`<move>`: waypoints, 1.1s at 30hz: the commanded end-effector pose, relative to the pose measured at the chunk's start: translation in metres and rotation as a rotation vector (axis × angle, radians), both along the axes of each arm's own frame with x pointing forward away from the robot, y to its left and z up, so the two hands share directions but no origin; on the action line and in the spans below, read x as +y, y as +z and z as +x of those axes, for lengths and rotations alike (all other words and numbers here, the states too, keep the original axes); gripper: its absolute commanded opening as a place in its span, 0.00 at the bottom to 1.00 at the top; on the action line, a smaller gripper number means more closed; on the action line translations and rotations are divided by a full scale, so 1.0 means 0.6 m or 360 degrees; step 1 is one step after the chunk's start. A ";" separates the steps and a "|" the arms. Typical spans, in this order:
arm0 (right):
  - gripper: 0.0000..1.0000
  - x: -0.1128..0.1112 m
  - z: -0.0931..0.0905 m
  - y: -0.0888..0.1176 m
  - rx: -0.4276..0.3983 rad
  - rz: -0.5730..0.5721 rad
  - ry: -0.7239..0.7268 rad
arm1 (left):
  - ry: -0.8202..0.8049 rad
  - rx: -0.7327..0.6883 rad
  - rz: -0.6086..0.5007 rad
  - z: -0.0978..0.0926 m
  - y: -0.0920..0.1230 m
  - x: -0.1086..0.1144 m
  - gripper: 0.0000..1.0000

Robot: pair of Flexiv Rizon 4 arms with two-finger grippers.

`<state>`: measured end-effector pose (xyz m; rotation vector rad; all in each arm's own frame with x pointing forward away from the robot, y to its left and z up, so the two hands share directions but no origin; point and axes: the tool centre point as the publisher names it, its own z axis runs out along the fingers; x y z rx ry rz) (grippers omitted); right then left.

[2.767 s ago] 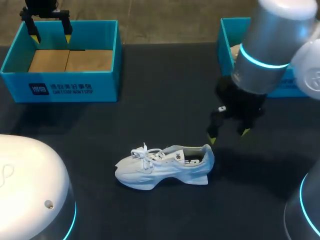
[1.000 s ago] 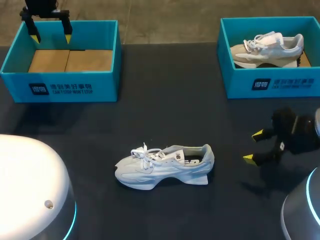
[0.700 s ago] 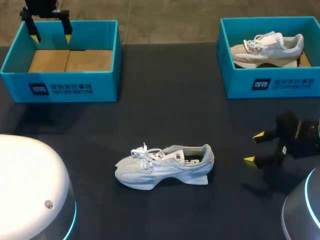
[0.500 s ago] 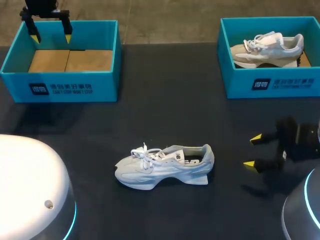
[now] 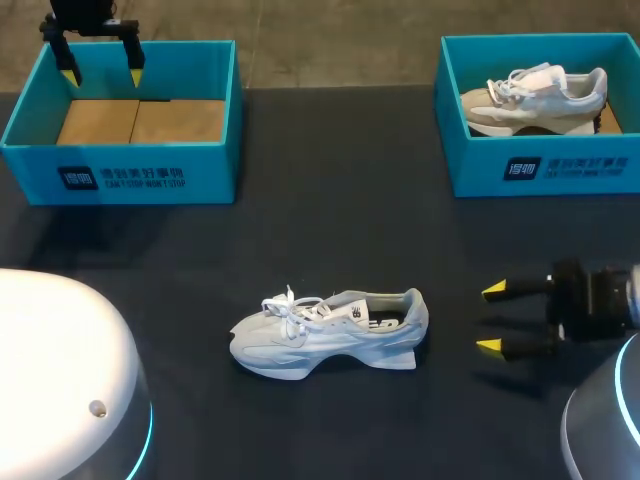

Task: Take the shoe out of the shoebox, open the shoe tongue, remove and reinsert the insole, then place the shoe into the shoebox

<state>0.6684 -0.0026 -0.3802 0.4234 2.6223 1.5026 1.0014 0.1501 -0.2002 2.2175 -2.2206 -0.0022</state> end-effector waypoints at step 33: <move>1.00 0.067 0.015 -0.032 0.0023 0.0091 0.0190 | 0.0001 -0.0003 0.0000 -0.001 0.000 0.000 1.00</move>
